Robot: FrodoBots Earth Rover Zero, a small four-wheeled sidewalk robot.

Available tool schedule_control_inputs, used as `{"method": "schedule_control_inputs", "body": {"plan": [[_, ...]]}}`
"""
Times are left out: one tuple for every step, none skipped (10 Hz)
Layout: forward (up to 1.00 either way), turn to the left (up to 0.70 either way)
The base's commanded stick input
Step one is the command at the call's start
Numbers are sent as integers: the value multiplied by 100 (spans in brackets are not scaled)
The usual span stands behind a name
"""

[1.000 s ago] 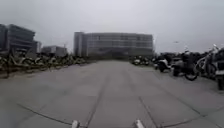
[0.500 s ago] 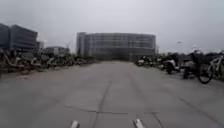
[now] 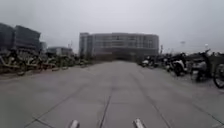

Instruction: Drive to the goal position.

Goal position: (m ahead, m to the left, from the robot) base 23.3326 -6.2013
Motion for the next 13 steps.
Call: {"method": "schedule_control_inputs", "body": {"plan": [[100, 1], [100, 1], [100, 1], [100, 1], [100, 1], [100, 1], [100, 1], [100, 1], [100, 21], [100, 22], [100, -14], [100, -39], [100, -39]]}}
